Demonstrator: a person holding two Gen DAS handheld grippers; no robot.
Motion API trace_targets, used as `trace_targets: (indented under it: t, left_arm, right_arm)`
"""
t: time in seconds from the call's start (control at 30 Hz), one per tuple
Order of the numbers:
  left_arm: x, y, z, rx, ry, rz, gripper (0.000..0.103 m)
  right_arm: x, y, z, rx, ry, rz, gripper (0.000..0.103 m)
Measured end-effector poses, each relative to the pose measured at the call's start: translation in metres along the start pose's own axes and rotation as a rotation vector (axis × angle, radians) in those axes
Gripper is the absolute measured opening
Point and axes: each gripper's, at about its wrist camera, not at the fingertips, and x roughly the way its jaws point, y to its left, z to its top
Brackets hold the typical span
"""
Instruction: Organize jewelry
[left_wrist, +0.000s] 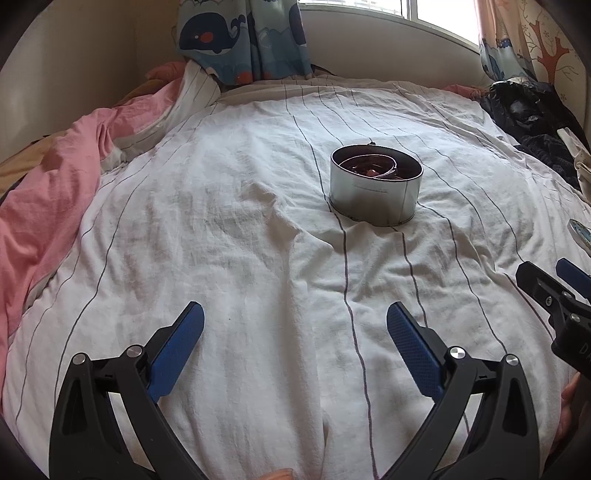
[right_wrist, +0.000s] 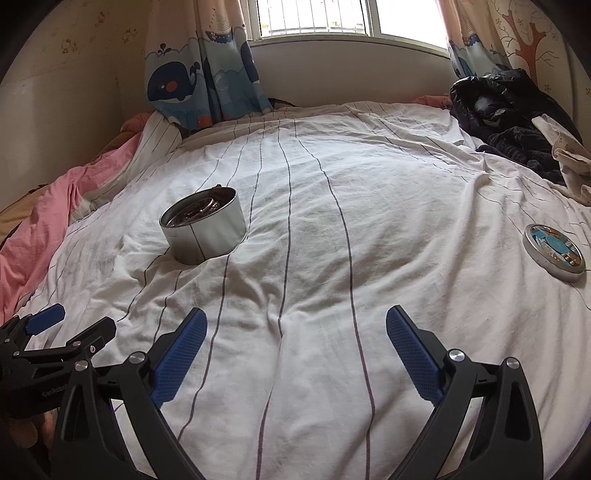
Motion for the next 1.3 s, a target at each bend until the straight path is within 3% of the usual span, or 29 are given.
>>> trace_targets:
  t: [1.3]
  left_arm:
    - [0.0015, -0.0016, -0.0006, 0.014, 0.006, -0.005, 0.095]
  right_arm:
    - [0.0069, 0.0015, -0.0005, 0.003, 0.02, -0.001, 0.095]
